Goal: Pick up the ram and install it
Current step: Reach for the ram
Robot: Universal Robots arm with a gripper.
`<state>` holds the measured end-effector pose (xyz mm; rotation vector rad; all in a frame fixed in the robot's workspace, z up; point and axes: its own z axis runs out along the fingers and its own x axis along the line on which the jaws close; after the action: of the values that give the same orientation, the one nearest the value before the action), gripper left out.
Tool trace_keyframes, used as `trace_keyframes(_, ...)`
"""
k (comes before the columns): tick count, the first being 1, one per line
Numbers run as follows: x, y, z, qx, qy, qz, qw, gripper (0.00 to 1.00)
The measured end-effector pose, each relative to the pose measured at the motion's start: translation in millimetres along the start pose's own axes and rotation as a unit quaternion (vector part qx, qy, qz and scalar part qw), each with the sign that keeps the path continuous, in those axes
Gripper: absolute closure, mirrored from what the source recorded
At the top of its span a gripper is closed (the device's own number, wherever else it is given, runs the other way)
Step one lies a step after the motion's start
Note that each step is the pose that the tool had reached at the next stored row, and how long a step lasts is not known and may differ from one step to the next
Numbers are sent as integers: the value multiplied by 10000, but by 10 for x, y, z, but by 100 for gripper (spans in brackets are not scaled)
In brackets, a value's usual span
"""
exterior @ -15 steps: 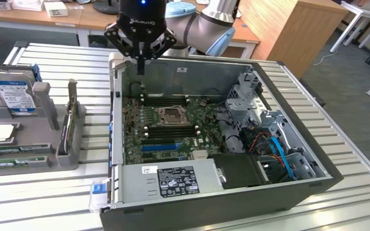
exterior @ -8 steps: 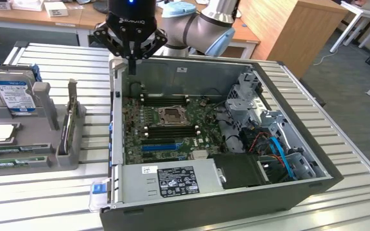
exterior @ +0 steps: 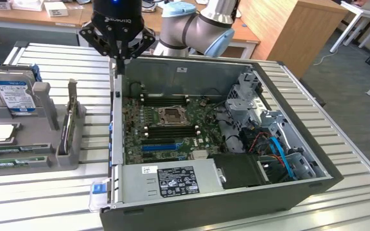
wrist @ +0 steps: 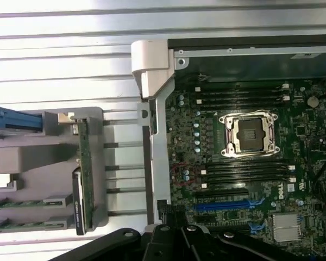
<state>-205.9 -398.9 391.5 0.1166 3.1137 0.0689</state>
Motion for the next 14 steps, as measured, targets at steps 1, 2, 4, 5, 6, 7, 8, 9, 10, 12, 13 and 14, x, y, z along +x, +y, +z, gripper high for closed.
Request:
trace_keyframes(1,27,-2,0,0,0,0,10000,89)
trace_keyframes(2,55,-4,1,0,0,0,10000,89)
trace_keyframes(4,112,-9,2,0,0,0,10000,89)
trace_keyframes(5,139,-10,2,0,0,0,10000,89)
trace_keyframes(6,165,-13,3,0,0,0,10000,89)
trace_keyframes(7,193,-15,3,0,0,0,10000,89)
trace_keyframes(8,220,-17,3,0,0,0,10000,89)
trace_keyframes(9,247,-19,3,0,0,0,10000,89)
trace_keyframes(10,275,-21,4,0,0,0,10000,89)
trace_keyframes(12,334,-25,4,0,0,1,10000,89)
trace_keyframes(13,362,-28,5,0,-1,0,10000,89)
trace_keyframes(14,391,-30,5,0,0,0,10000,89)
